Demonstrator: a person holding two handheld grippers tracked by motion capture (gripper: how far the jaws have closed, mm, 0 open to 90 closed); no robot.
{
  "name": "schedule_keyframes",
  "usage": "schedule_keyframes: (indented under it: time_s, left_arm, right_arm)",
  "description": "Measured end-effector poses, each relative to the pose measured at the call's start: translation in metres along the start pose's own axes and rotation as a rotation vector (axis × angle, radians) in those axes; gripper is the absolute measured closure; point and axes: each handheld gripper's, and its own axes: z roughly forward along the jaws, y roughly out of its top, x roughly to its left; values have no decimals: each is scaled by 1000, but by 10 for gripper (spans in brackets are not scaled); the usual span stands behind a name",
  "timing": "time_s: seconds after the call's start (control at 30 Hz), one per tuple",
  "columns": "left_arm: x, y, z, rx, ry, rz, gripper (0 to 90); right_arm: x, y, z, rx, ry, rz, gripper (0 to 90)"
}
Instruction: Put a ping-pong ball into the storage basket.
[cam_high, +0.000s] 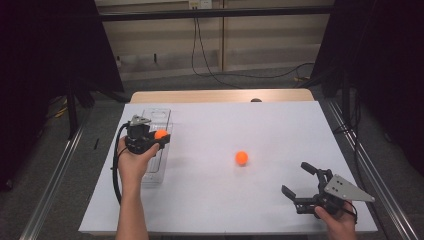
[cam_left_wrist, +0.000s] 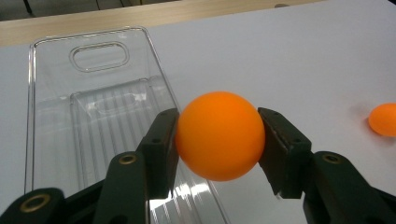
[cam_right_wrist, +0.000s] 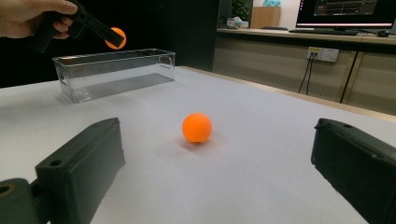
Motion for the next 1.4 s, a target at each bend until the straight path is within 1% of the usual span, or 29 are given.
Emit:
schedule_keyframes:
  time_s: [0.1,0.13,0.27,0.47,0.93,1.4]
  left_arm:
    - [1,0,0,0,4,-2,510]
    - [1,0,0,-4,6,-9,509]
    - [2,-1,-1,1,8,-4,509]
    - [4,-2,-2,-3,19,-11,510]
    - [9,-4,-2,12,32,-6,510]
    - [13,-6,-2,22,56,-16,509]
  right_arm:
    - [0,0,0,1,-1,-1,19]
    - [0,0,0,1,-1,-1,19]
    - [0,0,0,0,-2,-1,19]
    - [0,0,0,0,-1,0,19]
    - [0,0,0,-1,0,0,20]
    - [0,0,0,0,-1,-1,20]
